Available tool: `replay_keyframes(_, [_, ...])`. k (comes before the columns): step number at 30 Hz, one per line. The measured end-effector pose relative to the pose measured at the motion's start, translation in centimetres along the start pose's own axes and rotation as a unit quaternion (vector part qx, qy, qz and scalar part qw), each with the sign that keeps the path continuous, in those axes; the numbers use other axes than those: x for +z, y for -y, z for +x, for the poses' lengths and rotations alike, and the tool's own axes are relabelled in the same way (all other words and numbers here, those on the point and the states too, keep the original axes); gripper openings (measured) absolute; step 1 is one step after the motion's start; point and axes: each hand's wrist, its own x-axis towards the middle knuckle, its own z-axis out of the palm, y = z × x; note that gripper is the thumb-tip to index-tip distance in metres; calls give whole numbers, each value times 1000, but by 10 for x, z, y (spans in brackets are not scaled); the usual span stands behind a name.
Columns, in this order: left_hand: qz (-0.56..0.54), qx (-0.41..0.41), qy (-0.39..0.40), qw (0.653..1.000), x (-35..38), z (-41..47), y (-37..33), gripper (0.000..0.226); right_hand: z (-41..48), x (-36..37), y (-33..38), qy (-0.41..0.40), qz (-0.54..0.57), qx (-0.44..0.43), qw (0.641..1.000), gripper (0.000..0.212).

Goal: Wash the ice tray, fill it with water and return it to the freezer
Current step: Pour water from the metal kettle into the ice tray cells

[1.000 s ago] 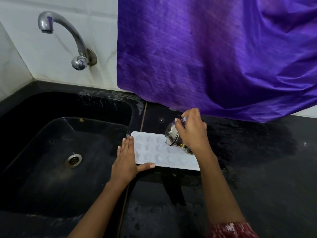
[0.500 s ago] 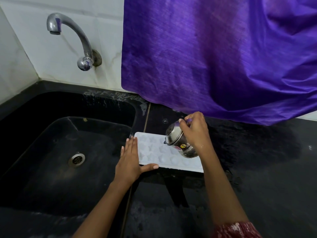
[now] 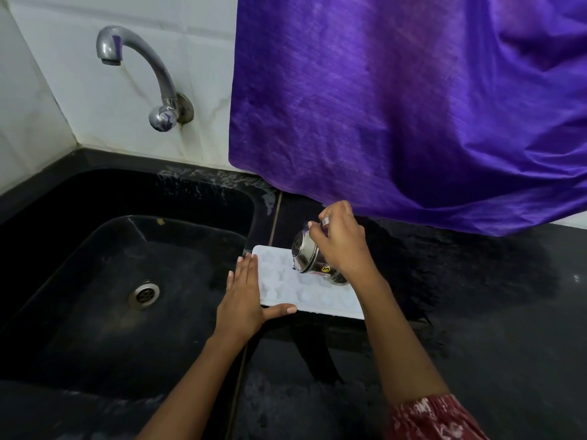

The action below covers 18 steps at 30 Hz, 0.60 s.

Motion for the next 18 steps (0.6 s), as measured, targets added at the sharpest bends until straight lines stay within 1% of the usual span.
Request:
replay_keyframes(4, [6,0,3,1000,0,0,-1,157,2,2,1,0,-21,-9,1000,22])
replay_keyframes(18, [5,-2,3,1000,1,0,0,155,6,1,1,-7,-27,-19,999,22])
